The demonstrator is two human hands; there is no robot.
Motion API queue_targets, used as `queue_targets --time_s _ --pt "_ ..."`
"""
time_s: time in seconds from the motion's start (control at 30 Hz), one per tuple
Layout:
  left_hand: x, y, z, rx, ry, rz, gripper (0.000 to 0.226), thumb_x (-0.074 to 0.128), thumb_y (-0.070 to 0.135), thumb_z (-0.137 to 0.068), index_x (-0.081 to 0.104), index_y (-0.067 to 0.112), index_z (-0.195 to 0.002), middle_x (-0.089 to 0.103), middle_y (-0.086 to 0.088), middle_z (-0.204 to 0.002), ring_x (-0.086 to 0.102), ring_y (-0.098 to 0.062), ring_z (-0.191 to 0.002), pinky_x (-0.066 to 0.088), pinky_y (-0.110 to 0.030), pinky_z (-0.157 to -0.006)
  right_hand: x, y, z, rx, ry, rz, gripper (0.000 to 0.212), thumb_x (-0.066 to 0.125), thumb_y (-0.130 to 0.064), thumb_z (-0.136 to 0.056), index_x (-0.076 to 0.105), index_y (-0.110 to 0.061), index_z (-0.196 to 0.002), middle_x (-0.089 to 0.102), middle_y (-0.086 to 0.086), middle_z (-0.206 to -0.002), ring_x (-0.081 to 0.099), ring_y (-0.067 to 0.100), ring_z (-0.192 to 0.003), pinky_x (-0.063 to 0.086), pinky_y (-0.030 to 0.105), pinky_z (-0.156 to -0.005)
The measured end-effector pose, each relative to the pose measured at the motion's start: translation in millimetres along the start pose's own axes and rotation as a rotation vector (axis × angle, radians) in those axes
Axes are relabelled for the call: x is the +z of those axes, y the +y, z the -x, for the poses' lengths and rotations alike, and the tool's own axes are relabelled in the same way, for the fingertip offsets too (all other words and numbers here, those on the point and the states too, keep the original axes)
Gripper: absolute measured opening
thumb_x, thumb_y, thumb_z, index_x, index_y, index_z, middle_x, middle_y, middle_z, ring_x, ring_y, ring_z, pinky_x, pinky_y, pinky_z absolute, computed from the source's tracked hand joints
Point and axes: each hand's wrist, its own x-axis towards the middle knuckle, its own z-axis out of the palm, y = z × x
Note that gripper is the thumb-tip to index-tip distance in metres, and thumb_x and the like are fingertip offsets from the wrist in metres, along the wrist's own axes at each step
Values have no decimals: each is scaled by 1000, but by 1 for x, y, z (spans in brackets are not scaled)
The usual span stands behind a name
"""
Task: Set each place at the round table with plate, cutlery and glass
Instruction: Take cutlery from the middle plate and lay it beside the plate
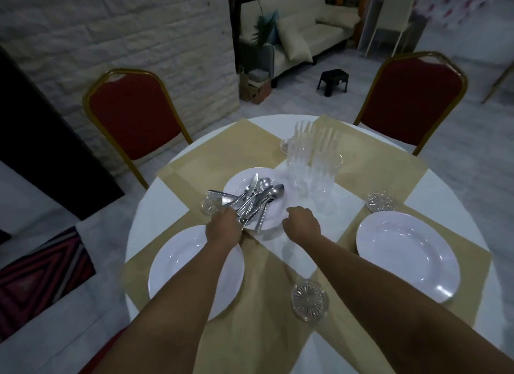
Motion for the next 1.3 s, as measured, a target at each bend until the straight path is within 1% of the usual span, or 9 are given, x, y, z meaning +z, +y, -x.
queue_targets --time_s 0.2,0.3,0.47,0.57,0.83,0.97,1.07,1.2,1.3 --pt "0 -14 -46 62 -14 -66 32 48 13 -87 61 14 -116 58 -9 -122 54 -29 -115 47 -39 -93 20 -35 -34 64 -3 -38 36 44 -13 -91 62 -10 -122 62 10 -122 53 29 -116 45 35 -92" --pt "0 -16 -68 123 26 -158 31 47 12 -89 59 14 -118 58 -9 -122 52 -28 -116 43 -38 -92 28 -47 -51 89 15 -76 28 45 -15 -91 67 -13 -108 67 6 -105 61 27 -100 49 32 -78" --pt "0 -18 -100 248 34 -294 34 44 21 -94 54 20 -127 52 -5 -129 45 -25 -121 36 -36 -97 37 -60 -69 184 62 -104 18 48 -13 -90 56 -15 -74 51 -2 -65 58 23 -72 36 24 -56" --pt "1 -19 -111 304 -17 -357 33 46 27 -96 55 19 -126 53 -4 -127 44 -25 -120 35 -37 -96 43 -66 -76 205 80 -124 23 50 -12 -89 50 -16 -67 47 -3 -59 54 20 -64 28 22 -46" --pt "3 -26 -123 347 -35 -438 25 48 26 -97 66 19 -113 59 -4 -115 47 -24 -114 37 -34 -91 50 -75 -83 202 127 -164 7 54 -12 -89 57 -18 -93 58 -1 -74 57 19 -70 41 26 -57" --pt "3 -26 -125 332 -59 -408 26 47 27 -97 66 16 -113 59 -5 -115 47 -25 -113 38 -34 -89 49 -75 -84 212 142 -152 13 51 -9 -89 53 -20 -80 50 -5 -63 55 17 -64 35 23 -49" --pt "3 -26 -124 312 -64 -382 26 49 27 -97 66 15 -112 59 -6 -115 49 -25 -111 39 -33 -88 49 -79 -87 198 128 -144 18 55 -16 -91 58 -18 -73 55 -3 -62 59 17 -64 38 23 -51" --pt "-2 -27 -120 255 -82 -348 25 48 23 -96 66 12 -110 61 -8 -114 51 -25 -110 41 -33 -85 51 -90 -93 150 89 -106 20 55 -24 -93 62 -15 -77 60 1 -69 62 18 -67 45 26 -56" --pt "-6 -28 -120 218 -114 -326 22 49 20 -95 67 10 -103 65 -9 -107 58 -26 -103 41 -31 -76 53 -96 -97 127 107 -100 14 57 -26 -92 63 -14 -89 64 1 -81 65 20 -79 51 31 -64"
